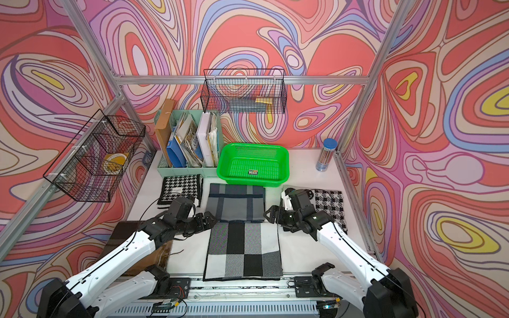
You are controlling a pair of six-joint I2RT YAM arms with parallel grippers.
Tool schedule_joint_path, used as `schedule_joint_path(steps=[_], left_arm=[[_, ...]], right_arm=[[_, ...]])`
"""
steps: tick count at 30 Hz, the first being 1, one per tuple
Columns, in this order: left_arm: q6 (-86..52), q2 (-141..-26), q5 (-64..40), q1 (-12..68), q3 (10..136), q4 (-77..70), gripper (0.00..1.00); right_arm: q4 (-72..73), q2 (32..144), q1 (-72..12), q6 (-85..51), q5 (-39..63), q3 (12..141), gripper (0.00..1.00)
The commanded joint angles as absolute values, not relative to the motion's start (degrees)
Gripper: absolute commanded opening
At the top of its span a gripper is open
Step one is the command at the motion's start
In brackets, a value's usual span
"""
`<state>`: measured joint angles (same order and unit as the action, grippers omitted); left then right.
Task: Put the folded scarf in the basket
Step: Pick up the scarf at the center of the board.
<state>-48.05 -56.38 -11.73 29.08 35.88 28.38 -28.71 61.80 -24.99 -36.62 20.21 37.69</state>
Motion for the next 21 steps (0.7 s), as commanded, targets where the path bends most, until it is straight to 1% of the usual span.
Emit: schedule_joint_path(steps=[1, 10, 14, 17, 18, 21], left_arm=[[-49.41, -57.3, -9.23, 30.03, 34.59, 29.55, 0.89], [-51.47, -60.49, -8.17, 31.94, 30.86, 27.32, 0.89], [-52.9, -61.93, -6.16, 32.93, 30.12, 26.61, 0.88], [-53.16, -62.66, -6.61, 33.79, 30.06, 24.76, 0.88], [-53.32, -62.82, -6.65, 33.92, 28.11, 24.55, 0.88], [-53.66, -64.17, -7.09, 34.43, 27.51, 23.26, 0.87]], right_arm=[[-26.98, 63.86, -26.74, -38.61, 18.01, 34.47, 0.8], [-26.46, 68.05, -27.6, -37.74, 14.39, 32.4, 0.79], [-25.43, 68.47, -27.8, -38.33, 14.24, 31.19, 0.79], [-25.3, 68.51, -28.1, -38.64, 13.65, 30.55, 0.78], [-25.47, 68.58, -28.23, -38.65, 13.35, 30.5, 0.78], [-25.63, 69.23, -28.64, -38.78, 12.79, 30.41, 0.75]])
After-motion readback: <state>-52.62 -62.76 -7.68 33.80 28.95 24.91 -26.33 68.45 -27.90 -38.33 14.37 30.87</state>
